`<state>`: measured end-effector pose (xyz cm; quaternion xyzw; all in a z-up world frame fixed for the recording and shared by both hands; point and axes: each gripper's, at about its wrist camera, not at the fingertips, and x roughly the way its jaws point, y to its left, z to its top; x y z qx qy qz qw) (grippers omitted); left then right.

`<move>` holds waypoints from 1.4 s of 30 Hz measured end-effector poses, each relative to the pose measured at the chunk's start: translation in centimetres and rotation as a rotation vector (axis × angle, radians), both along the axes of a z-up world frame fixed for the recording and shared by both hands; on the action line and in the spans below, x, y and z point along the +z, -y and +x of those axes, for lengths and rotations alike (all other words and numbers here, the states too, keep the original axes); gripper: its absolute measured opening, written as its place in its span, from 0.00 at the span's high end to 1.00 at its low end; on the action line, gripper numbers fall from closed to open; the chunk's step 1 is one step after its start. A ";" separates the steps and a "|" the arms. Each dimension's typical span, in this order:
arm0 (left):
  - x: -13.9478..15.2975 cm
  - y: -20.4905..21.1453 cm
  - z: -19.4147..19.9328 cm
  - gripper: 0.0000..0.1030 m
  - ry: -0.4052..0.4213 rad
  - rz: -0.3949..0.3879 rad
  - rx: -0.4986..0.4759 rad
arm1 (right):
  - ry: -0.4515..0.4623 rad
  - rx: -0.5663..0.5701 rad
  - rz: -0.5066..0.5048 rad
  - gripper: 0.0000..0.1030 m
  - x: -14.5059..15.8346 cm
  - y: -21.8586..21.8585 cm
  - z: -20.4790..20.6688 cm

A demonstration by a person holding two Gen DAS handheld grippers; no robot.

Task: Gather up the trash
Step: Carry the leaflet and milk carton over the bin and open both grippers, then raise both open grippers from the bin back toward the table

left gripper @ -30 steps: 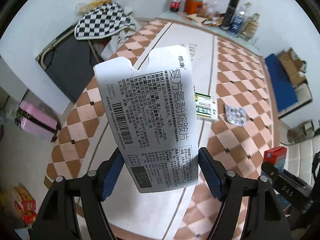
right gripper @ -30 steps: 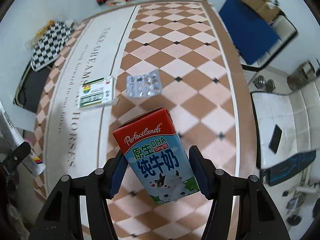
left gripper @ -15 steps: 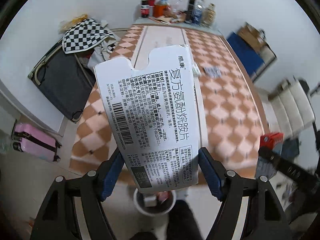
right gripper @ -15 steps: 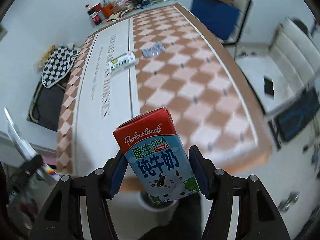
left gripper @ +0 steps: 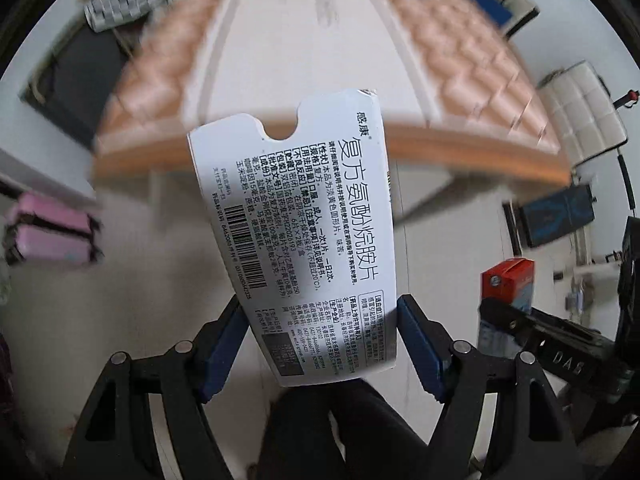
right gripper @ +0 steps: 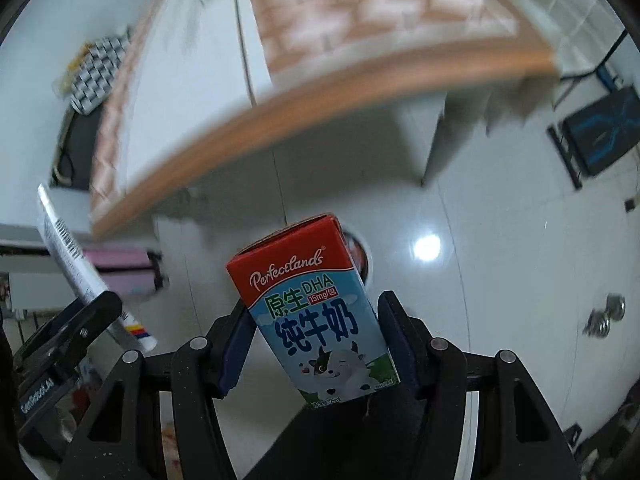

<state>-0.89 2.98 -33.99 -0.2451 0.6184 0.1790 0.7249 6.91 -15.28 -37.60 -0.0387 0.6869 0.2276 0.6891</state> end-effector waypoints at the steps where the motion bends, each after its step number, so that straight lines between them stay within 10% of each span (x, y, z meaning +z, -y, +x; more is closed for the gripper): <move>1: -2.3 0.1 0.1 0.30 -0.028 -0.031 0.005 | -0.014 0.006 -0.008 0.39 -1.2 0.1 -0.3; 12: -26.9 -1.3 2.7 0.29 -0.195 -0.320 0.037 | -0.175 0.044 -0.076 0.39 -23.3 0.0 -1.4; 20: -37.4 -2.2 2.5 0.28 -0.232 -0.433 0.088 | -0.247 -0.008 -0.054 0.39 -35.5 -1.8 -0.2; 27: -38.0 -3.5 -0.2 0.06 -0.217 -0.417 0.133 | -0.272 -0.015 -0.036 0.36 -40.1 -3.3 -0.2; 30: -37.0 -3.9 -1.4 0.06 -0.210 -0.376 0.153 | -0.275 -0.015 -0.017 0.02 -40.2 -3.6 -0.3; 42: -28.7 -4.1 -4.5 0.06 -0.189 -0.072 0.132 | -0.131 0.071 -0.100 0.02 -33.1 -4.1 -1.9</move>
